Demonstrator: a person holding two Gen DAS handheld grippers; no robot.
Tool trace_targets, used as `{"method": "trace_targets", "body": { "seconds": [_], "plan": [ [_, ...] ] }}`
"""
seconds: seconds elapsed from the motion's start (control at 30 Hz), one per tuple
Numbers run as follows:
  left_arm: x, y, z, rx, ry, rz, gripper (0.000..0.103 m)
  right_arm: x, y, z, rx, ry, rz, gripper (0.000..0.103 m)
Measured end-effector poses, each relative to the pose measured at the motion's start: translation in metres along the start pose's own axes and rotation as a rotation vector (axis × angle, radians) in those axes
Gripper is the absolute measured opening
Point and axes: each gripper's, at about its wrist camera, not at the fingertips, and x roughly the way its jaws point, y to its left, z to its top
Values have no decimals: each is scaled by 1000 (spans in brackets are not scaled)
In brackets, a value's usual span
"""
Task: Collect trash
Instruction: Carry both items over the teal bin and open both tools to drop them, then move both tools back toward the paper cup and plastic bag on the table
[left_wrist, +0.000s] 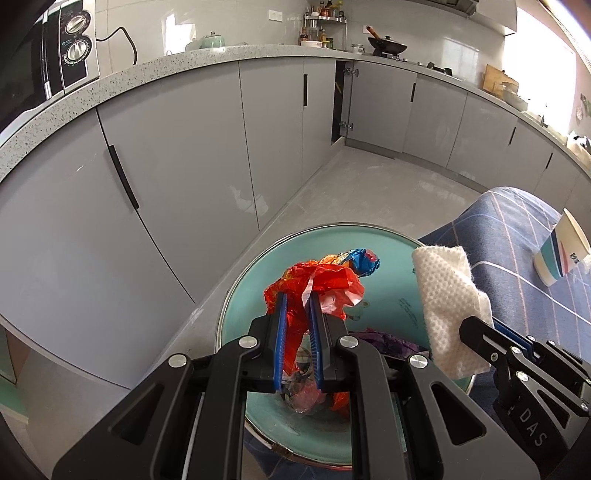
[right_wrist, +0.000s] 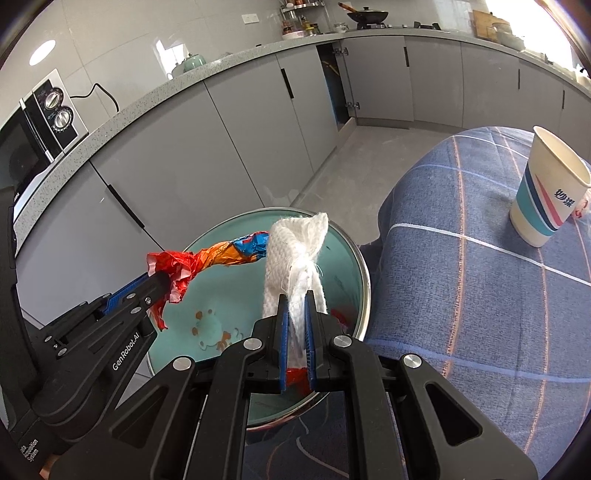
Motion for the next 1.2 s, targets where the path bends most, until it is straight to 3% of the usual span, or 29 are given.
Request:
{"method": "trace_targets", "body": {
  "seconds": [0.4, 0.47, 0.57, 0.63, 0.67, 0.77, 0.87, 1.13, 1.2],
  "plan": [
    [5, 1, -2, -7, 4, 13, 13, 9, 0, 0, 4, 16, 26, 13],
    [4, 2, -2, -6, -3, 21, 13, 6, 0, 1, 3, 5, 23, 26],
    [1, 2, -1, -7, -17, 29, 15, 1, -2, 3, 11, -13, 18, 31],
    [-2, 3, 0, -12, -24, 38, 35, -4, -6, 4, 26, -24, 16, 37],
    [-4, 4, 0, -17, -34, 51, 52, -8, -9, 4, 35, -36, 18, 39],
    [-11, 3, 1, -18, -55, 72, 57, -19, -14, 6, 49, -64, 17, 39],
    [-17, 3, 3, -37, -66, 62, 76, -32, -19, 9, 58, -97, 7, 50],
    [-43, -18, 7, 11, -122, 9, 81, -71, -48, 8, 87, -179, -49, 52],
    [-45, -26, 8, 26, -125, -14, 86, -78, -58, 8, 102, -188, -64, 52]
  ]
}}
